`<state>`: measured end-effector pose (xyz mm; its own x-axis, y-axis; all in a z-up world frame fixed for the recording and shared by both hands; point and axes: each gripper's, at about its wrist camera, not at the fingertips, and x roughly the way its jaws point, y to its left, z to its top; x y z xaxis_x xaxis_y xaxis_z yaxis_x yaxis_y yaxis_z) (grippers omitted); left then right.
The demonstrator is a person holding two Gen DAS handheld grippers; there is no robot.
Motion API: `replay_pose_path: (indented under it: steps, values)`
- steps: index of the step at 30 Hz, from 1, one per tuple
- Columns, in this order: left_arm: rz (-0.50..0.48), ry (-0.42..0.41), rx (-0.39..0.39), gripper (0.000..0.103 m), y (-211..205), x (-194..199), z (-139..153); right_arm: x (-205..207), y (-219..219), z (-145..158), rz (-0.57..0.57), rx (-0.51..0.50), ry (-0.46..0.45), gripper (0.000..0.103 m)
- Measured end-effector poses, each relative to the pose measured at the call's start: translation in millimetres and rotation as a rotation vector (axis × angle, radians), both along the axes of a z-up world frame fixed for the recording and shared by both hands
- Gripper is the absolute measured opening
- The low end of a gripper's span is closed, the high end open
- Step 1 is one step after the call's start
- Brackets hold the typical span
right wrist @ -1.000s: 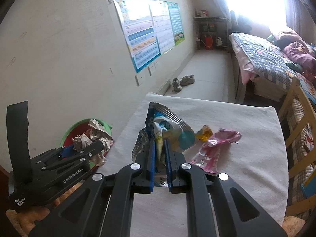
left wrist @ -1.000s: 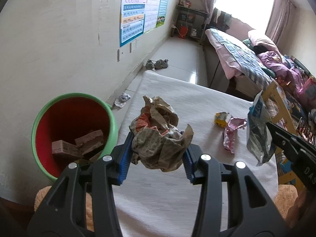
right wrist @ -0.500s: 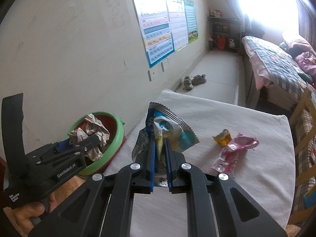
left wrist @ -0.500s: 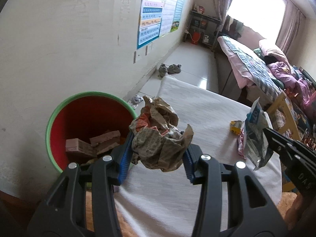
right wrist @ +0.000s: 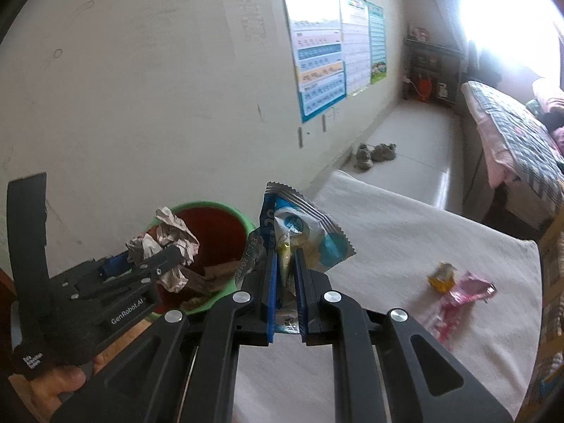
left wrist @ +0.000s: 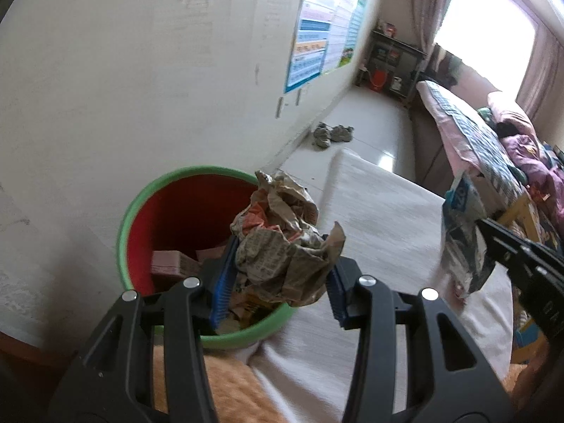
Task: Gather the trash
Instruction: 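Open the left tool over the red bin while the right tool opens to drop its wrapper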
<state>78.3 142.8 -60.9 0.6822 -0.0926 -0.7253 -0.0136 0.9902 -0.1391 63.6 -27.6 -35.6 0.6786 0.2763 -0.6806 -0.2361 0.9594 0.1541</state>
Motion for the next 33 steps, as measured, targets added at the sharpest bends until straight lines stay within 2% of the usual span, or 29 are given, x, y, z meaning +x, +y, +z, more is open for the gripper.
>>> replay_pose_path:
  steps: [5, 9, 17, 18, 20, 22, 23, 24, 29, 33]
  values:
    - [0.055, -0.010, 0.015, 0.043, 26.2, 7.0, 3.0, 16.2, 29.5, 7.0, 0.058, 0.033, -0.005, 0.011]
    - [0.118, -0.023, 0.071, 0.043, 50.6, 12.2, 6.5, 30.5, 52.0, 9.7, 0.104, 0.063, 0.001, 0.011]
    - [0.154, 0.031, 0.053, 0.045, 75.8, 15.6, -9.9, 55.4, 88.8, -13.8, 0.184, 0.076, 0.083, 0.011]
    - [0.158, 0.038, 0.050, 0.046, 76.9, 16.4, -12.6, 56.5, 91.5, -17.7, 0.195, 0.072, 0.092, 0.013]
    - [0.170, 0.045, 0.044, 0.062, 79.9, 17.3, -15.4, 60.3, 96.5, -22.2, 0.207, 0.066, 0.102, 0.020]
    - [0.182, 0.047, 0.025, 0.069, 83.7, 17.6, -18.6, 61.3, 99.6, -26.3, 0.217, 0.068, 0.112, 0.031]
    - [0.190, 0.049, 0.023, 0.073, 85.2, 17.3, -19.9, 62.5, 100.5, -28.1, 0.217, 0.073, 0.114, 0.042]
    - [0.192, 0.048, 0.023, 0.074, 85.5, 17.1, -20.6, 62.0, 99.8, -29.3, 0.215, 0.077, 0.112, 0.046]
    - [0.190, 0.061, 0.020, 0.075, 84.1, 14.5, -23.1, 57.1, 87.5, -31.2, 0.184, 0.072, 0.101, 0.046]
    - [0.164, 0.068, -0.001, 0.075, 76.8, 11.0, -24.1, 45.4, 42.2, -36.0, 0.046, 0.061, 0.101, 0.048]
